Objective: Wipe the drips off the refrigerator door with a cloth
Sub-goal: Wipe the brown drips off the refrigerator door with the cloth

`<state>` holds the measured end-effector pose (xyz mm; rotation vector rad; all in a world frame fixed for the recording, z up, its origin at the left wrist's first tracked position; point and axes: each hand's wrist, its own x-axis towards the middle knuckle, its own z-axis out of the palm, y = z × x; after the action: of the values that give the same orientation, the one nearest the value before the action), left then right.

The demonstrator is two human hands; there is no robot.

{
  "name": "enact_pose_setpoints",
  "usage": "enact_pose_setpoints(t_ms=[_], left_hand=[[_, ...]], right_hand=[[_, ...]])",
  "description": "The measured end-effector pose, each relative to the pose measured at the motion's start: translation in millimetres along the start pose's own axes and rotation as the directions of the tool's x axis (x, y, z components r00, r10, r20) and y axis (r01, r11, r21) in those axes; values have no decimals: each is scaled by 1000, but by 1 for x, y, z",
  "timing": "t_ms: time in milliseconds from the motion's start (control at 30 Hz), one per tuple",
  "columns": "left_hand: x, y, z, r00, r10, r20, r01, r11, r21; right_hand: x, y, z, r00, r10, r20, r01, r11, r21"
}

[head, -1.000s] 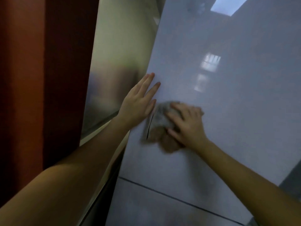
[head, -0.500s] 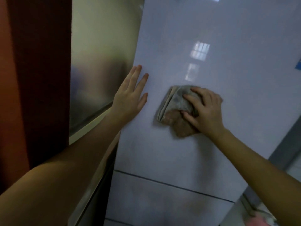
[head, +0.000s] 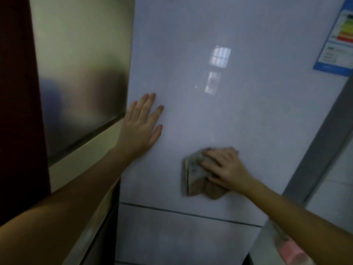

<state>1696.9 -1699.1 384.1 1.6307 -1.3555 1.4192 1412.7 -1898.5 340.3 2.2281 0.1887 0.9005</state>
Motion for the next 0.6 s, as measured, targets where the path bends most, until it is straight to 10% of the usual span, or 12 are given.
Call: enact_pose_setpoints(t_ms=[200,600], left_hand=[[1,13,8,995,-102,9,102,994,-40],[2,31,3,979,-197,48,200,977,-70]], right_hand=[[21,96,-75,880,424,-213,-440,897,-33],[-151,-8,8,994,-34,108,29,998,48]])
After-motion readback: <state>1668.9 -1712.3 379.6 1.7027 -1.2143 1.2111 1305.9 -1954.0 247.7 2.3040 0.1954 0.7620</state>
